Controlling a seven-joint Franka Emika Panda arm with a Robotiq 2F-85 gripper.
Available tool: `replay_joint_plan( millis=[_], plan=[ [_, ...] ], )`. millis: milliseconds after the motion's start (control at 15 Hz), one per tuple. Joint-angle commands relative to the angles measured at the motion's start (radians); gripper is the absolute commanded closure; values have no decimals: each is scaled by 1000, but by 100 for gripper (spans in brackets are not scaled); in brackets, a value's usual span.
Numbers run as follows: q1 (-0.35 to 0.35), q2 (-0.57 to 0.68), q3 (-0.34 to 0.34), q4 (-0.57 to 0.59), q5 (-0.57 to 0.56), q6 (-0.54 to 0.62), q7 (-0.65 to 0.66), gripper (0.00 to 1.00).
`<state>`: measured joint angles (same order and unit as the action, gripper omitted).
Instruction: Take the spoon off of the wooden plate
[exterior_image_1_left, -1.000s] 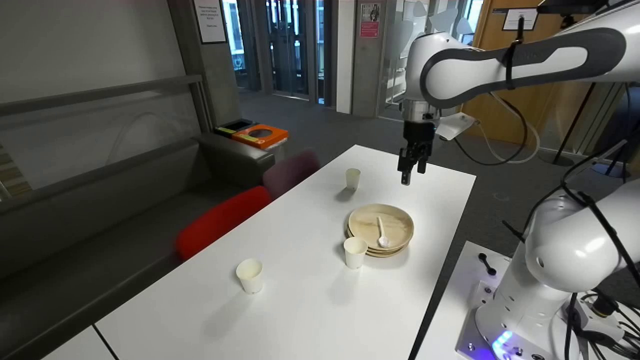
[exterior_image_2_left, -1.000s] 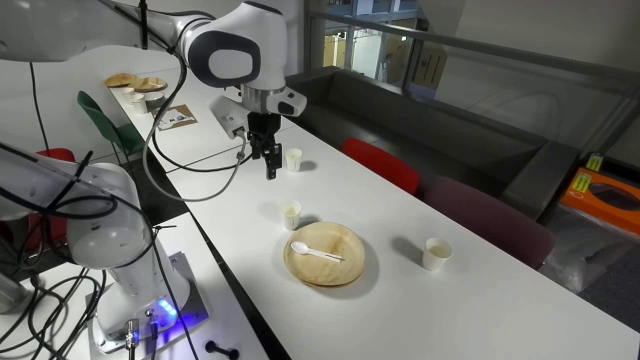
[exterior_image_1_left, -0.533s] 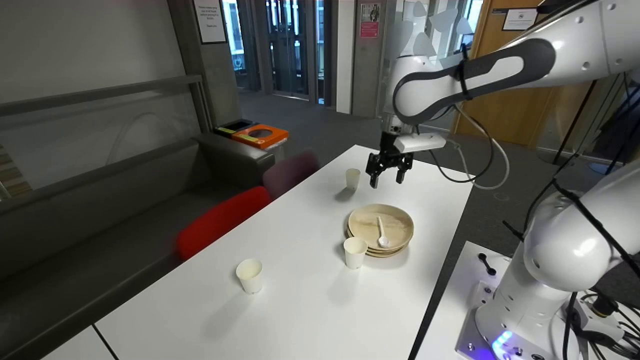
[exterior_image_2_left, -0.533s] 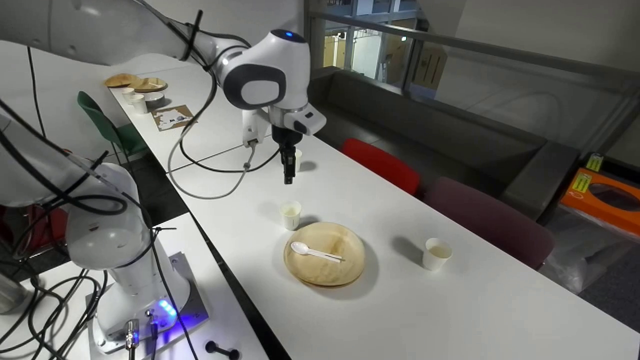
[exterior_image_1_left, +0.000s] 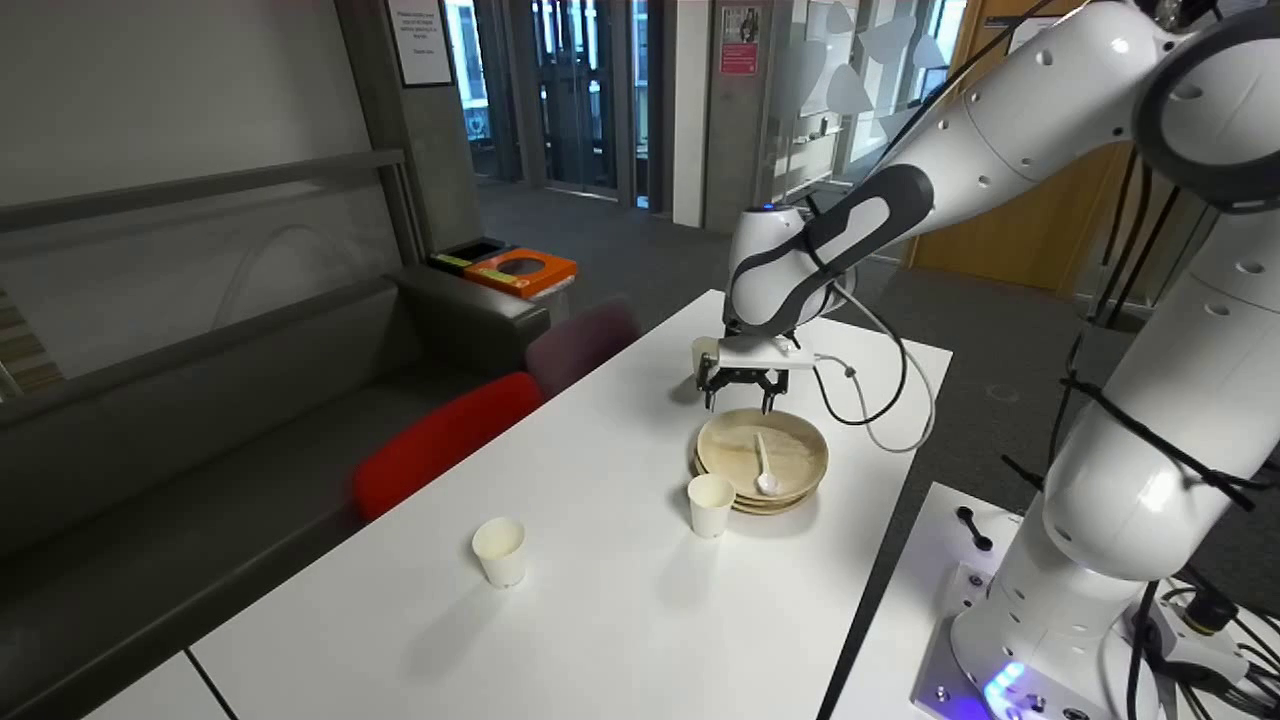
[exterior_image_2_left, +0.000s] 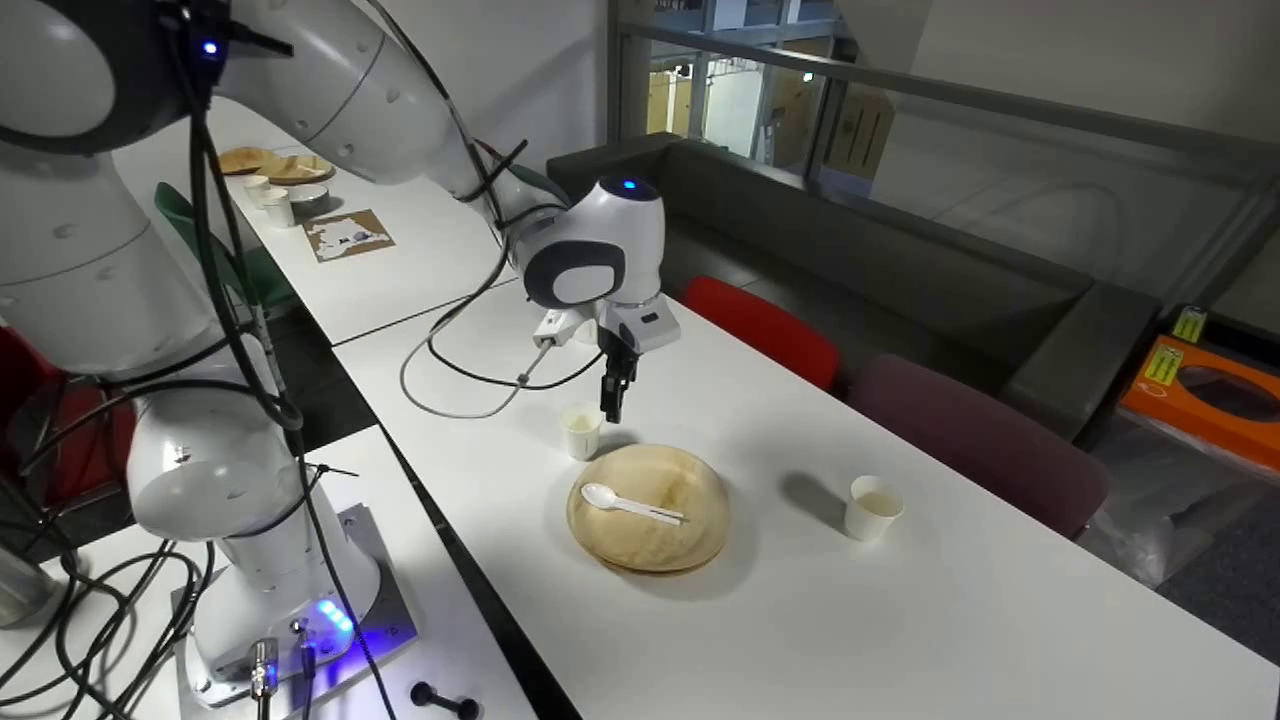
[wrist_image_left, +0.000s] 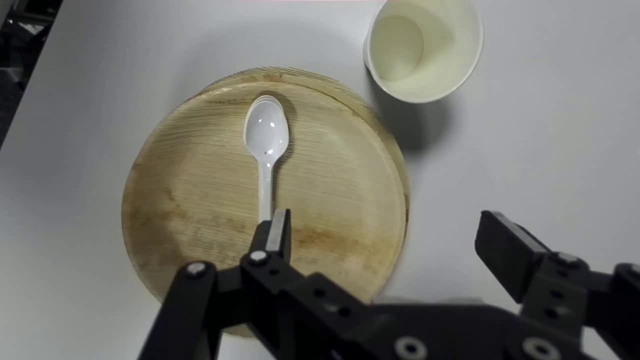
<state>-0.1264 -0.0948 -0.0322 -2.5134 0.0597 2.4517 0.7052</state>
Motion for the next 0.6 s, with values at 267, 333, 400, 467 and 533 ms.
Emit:
replay_joint_plan(
  millis=[267, 333, 400, 467, 533],
  plan=[
    [11, 59, -17, 15, -15, 16, 69, 0],
    [12, 56, -16, 15, -15, 16, 69, 0],
    [12, 54, -16, 15, -15, 16, 69, 0],
    [12, 53, -16, 15, -15, 16, 69, 0],
    [15, 53, -12, 12, -16, 42, 82, 0]
  ],
)
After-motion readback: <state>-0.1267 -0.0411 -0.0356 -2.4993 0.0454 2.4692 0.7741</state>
